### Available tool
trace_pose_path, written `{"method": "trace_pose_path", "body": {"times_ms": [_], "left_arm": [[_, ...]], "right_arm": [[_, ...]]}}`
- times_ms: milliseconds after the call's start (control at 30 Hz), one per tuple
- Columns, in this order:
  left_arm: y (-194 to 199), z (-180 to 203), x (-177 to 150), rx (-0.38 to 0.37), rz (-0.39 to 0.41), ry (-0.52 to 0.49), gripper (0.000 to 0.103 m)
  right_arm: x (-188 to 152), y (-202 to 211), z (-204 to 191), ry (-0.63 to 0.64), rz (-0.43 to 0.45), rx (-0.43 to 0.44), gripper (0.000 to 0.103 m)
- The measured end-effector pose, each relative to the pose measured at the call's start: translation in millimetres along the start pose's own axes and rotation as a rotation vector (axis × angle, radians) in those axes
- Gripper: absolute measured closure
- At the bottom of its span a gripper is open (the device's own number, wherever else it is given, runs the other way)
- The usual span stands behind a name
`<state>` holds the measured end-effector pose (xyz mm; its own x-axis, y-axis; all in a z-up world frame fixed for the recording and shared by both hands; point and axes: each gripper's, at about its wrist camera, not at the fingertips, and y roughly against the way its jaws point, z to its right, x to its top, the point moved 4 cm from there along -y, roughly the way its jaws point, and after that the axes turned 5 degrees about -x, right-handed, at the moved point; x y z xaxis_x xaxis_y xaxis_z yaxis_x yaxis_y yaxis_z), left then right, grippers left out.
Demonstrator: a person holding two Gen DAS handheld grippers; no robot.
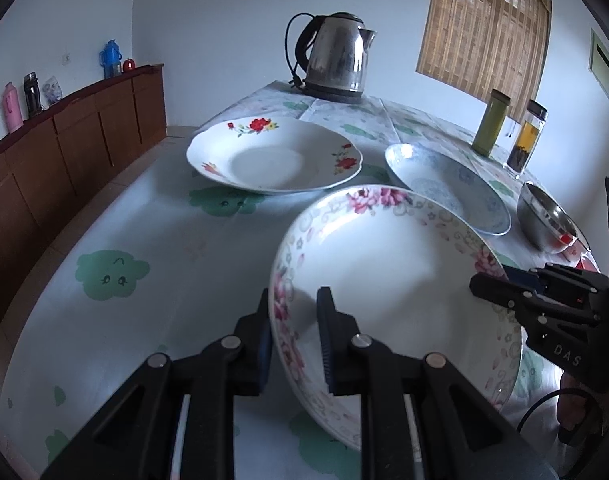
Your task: Organize plates and bowls
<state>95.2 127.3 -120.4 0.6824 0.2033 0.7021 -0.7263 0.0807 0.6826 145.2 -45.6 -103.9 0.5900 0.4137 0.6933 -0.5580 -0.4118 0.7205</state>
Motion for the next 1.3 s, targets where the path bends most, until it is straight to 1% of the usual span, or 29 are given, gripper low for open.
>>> {"method": "trace_pose_path", "body": {"times_ms": [300, 400, 733, 933, 1167, 1300], "left_arm": [[4, 1, 10, 0.012, 0.038, 0.000, 0.086], [5, 3, 16, 0.016, 0.054, -0.004, 0.086], [14, 15, 46, 0.024, 0.124, -0.027, 0.086], [16, 20, 63, 0.033, 0.162, -0.034, 0.086], [18, 28, 85, 0.036, 0.212, -0.064, 0.086], [14, 33, 94, 0.036, 0.225, -0.074, 0.086]], "right_arm": [[5, 5, 0, -0.004, 0.024, 0.018, 0.084], [8, 7, 1, -0.005, 0.033, 0.012, 0.084], [31, 18, 14, -0.025, 0.082, -0.001, 0.084], [41, 22, 20, -0.041, 0.115, -0.012, 0.084], [51, 28, 28, -0.071, 0.152, -0.021, 0.084], [54, 29, 33, -0.085, 0.171, -0.032, 0.084]]}}
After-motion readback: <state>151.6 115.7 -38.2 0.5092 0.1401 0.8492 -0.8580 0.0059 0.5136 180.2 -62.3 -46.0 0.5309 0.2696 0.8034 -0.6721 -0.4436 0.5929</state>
